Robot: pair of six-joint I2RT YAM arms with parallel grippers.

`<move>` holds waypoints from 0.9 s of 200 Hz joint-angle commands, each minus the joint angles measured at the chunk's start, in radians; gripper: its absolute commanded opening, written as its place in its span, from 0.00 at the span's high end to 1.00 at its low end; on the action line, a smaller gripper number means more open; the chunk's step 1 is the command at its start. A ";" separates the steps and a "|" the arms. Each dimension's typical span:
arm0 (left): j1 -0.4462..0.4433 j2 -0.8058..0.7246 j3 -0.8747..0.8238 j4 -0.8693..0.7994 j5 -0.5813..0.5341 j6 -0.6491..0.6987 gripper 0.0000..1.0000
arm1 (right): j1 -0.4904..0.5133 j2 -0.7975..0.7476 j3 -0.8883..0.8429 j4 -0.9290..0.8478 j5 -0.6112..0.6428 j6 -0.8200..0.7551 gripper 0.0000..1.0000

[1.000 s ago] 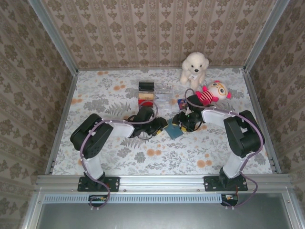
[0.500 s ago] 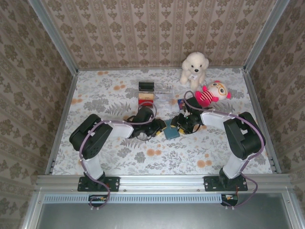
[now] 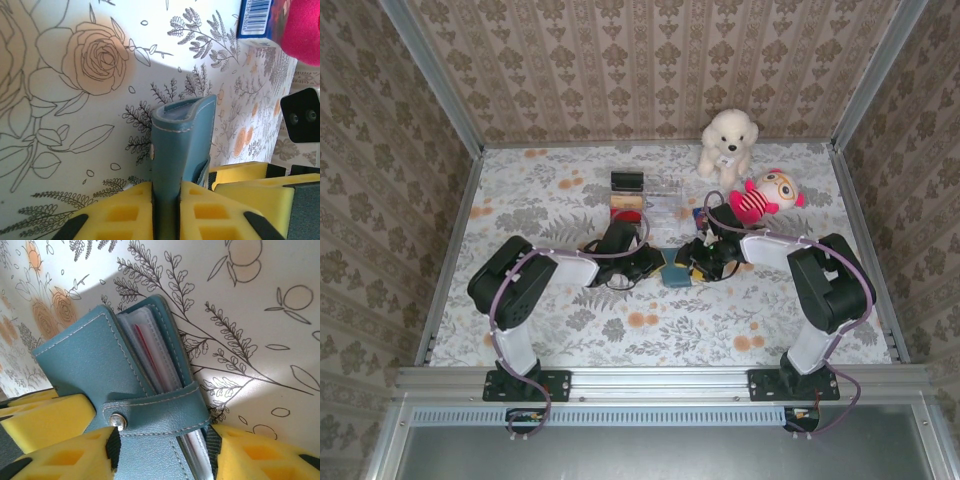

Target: Take the credit cards out of the card holder

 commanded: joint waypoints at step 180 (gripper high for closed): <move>0.047 -0.183 0.084 -0.363 -0.016 0.369 0.96 | 0.147 0.071 0.176 -0.053 0.029 -0.130 0.51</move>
